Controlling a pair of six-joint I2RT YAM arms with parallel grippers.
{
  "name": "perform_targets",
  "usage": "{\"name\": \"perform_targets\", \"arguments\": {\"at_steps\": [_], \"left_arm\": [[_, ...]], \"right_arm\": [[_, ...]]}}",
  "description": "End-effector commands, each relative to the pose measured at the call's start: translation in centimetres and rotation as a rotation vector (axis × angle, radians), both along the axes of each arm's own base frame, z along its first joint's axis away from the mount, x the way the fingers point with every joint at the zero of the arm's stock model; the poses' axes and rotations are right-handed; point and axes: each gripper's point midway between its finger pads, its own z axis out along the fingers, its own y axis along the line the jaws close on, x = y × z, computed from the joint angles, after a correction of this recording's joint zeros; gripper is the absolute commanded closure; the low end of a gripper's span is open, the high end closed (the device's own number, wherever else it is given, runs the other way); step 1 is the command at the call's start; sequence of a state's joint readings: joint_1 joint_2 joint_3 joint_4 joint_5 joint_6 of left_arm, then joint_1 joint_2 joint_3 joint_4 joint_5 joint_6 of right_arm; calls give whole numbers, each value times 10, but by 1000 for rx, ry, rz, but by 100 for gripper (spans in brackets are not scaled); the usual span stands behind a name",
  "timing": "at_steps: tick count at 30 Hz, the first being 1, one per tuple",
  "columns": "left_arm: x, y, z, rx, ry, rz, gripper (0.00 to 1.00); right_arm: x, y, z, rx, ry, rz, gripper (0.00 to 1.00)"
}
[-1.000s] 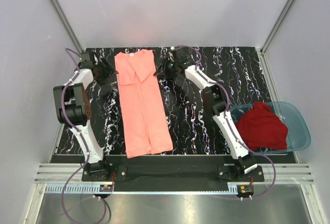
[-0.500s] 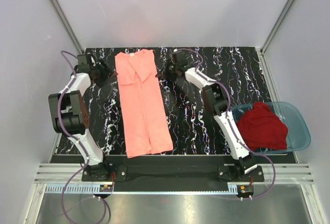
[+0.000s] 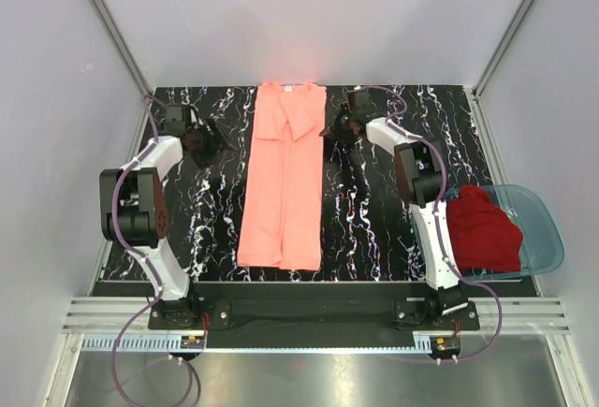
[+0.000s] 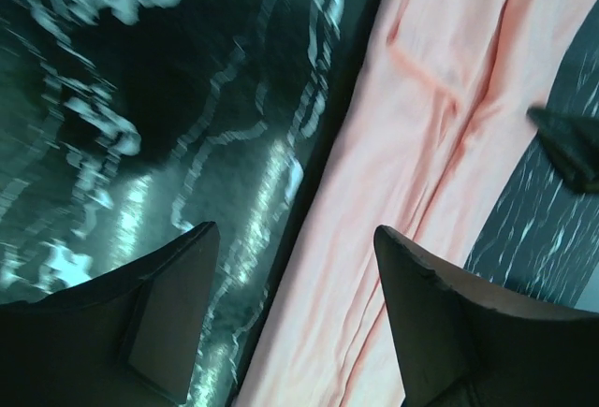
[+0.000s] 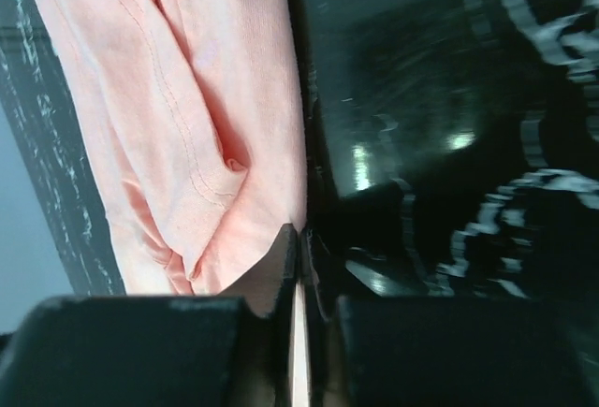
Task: Fold and stack the t-shirts
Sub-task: Fold the tshirt
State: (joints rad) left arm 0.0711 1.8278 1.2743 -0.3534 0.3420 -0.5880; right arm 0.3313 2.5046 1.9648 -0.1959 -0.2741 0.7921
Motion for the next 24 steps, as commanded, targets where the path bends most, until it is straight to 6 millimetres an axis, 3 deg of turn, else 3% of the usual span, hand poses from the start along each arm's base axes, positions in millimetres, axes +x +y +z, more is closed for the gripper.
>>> {"name": "perform_targets", "arguments": {"at_steps": [1, 2, 5, 6, 7, 11, 12, 13, 14, 16, 17, 18, 19, 20, 22, 24], "left_arm": [[-27, -33, 29, -2, -52, -136, 27], [-37, -36, 27, 4, -43, -158, 25], [-78, -52, 21, 33, 8, -232, 24], [-94, -53, 22, 38, 12, -240, 25], [-105, -54, 19, 38, 24, -247, 25], [-154, -68, 8, 34, 57, -299, 33], [-171, -69, -4, 28, 99, -307, 34], [-179, -72, -6, 22, 105, -313, 36], [-195, -78, -13, -3, 134, -318, 39], [-208, -81, -16, -31, 149, -312, 39], [-219, -76, -24, -16, 196, -298, 31], [-223, -75, -27, -7, 219, -286, 25], [-226, -74, -28, -5, 241, -270, 24], [-231, -70, -31, 23, 289, -242, 25], [-239, -62, -38, 49, 365, -150, 26], [-255, -53, -47, 82, 433, -104, 27]], "right_arm": [[-15, -33, 1, -138, 15, 32, 82], [-17, -35, 7, -148, 14, 50, 68], [-36, -46, 29, -225, 31, 112, 51], [-51, -51, 27, -261, 71, 144, 43], [-59, -54, 47, -269, 58, 156, 40], [-113, -66, 72, -266, 115, 200, 35], [-140, -58, 62, -217, 161, 252, 36], [-155, -52, 85, -178, 120, 280, 36], [-189, -39, 72, -120, 173, 353, 36], [-227, -26, 90, -26, 159, 432, 34], [-260, -24, 74, 31, 229, 458, 29], [-280, -16, 73, 53, 239, 489, 27], [-295, -13, 81, 77, 219, 505, 26], [-318, -11, 68, 107, 262, 509, 25], [-349, 6, 66, 118, 265, 566, 25], [-371, 15, 54, 136, 295, 575, 25]]}}
